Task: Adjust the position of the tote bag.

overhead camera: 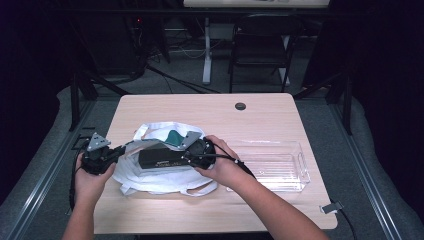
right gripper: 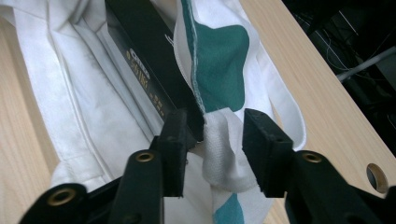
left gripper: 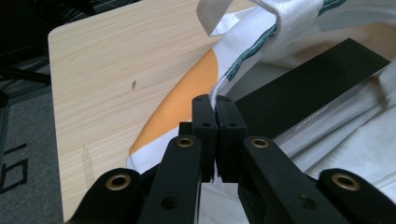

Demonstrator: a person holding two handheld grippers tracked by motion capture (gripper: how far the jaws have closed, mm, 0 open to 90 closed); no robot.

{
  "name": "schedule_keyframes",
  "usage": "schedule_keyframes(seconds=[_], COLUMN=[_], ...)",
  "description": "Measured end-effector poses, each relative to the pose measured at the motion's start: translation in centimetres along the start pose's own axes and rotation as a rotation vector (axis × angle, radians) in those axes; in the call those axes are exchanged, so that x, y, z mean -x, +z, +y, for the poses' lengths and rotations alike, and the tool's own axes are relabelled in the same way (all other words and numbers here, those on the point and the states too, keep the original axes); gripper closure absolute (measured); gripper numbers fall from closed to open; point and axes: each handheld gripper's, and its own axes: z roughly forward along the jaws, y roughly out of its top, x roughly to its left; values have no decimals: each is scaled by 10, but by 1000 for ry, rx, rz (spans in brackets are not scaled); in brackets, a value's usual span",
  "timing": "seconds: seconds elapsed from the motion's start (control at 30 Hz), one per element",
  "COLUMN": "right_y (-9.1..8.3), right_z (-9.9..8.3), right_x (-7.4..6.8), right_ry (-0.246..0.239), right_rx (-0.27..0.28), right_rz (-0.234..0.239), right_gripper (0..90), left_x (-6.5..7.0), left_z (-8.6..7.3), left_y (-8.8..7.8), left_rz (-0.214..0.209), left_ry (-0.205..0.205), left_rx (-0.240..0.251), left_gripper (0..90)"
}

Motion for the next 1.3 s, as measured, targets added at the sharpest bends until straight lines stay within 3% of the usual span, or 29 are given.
schedule_keyframes(seconds=[0.1,0.23,0.4,0.57,0.83,1.3], right_y=[3,3,0,0,2,13], right_z=[-2,-2,5,11,19,22], right_x=[0,2,8,18,25,38], right_ry=[-26,-28,-20,28,55,109], right_rx=[-3,16,25,32,4,-41], right_rz=[-8,-31,-62,-78,-109,-100], right_gripper=[751,814,825,828,829,829], left_x=[-1,-1,0,1,-2,-1], left_z=[0,2,12,18,25,32], left_y=[-1,0,-3,-2,0,9], left_rz=[-4,0,26,42,35,50], left_ry=[-9,-2,38,59,55,78], left_rx=[1,-9,-28,-45,-60,-102], left_gripper=[886,886,884,884,882,884])
